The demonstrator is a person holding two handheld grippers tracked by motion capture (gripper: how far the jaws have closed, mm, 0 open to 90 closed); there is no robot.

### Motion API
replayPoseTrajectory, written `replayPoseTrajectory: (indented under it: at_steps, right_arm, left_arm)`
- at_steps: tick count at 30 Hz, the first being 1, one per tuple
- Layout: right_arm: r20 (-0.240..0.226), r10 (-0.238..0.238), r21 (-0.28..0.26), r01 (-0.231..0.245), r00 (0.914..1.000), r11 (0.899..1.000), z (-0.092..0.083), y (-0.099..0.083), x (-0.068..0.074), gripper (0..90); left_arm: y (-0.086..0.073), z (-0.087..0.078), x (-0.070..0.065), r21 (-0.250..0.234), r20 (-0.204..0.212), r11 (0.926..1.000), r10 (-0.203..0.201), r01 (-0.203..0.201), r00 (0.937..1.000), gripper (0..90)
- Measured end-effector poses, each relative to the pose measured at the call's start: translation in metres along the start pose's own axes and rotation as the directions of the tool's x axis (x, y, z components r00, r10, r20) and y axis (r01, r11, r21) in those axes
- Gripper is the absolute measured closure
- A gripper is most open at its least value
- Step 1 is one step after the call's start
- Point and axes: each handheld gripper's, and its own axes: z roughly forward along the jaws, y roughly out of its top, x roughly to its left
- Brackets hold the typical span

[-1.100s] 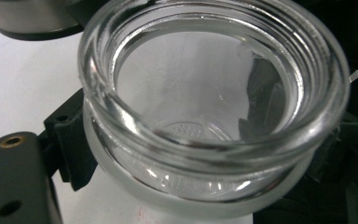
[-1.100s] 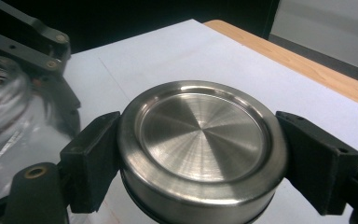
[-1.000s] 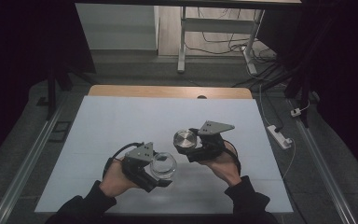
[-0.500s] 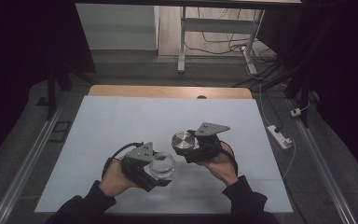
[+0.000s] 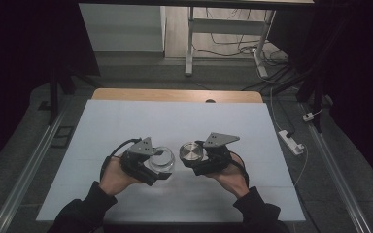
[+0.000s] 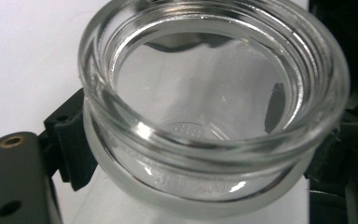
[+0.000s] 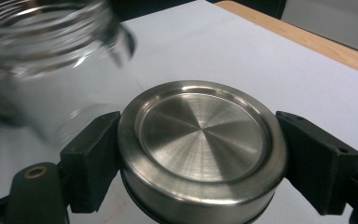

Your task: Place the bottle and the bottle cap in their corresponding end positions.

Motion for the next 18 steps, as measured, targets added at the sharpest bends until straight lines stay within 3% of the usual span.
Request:
replayPoseTrajectory:
  at_steps: [7, 18]
  right_arm:
    - [-0.016, 0.004, 0.009, -0.004, 0.9999, 1.000, -0.007, -0.010, 0.007, 17.7]
    - [-0.066, 0.003, -0.002, -0.003, 0.9978, 1.000, -0.008, -0.021, 0.020, 17.8]
  left_arm:
    - [0.003, 0.003, 0.015, -0.013, -0.032, 0.9997, -0.021, 0.021, 0.9993, 15.0]
    - [0.014, 0.019, 0.039, -0.047, -0.045, 0.9982, -0.039, 0.037, 0.9982, 15.1]
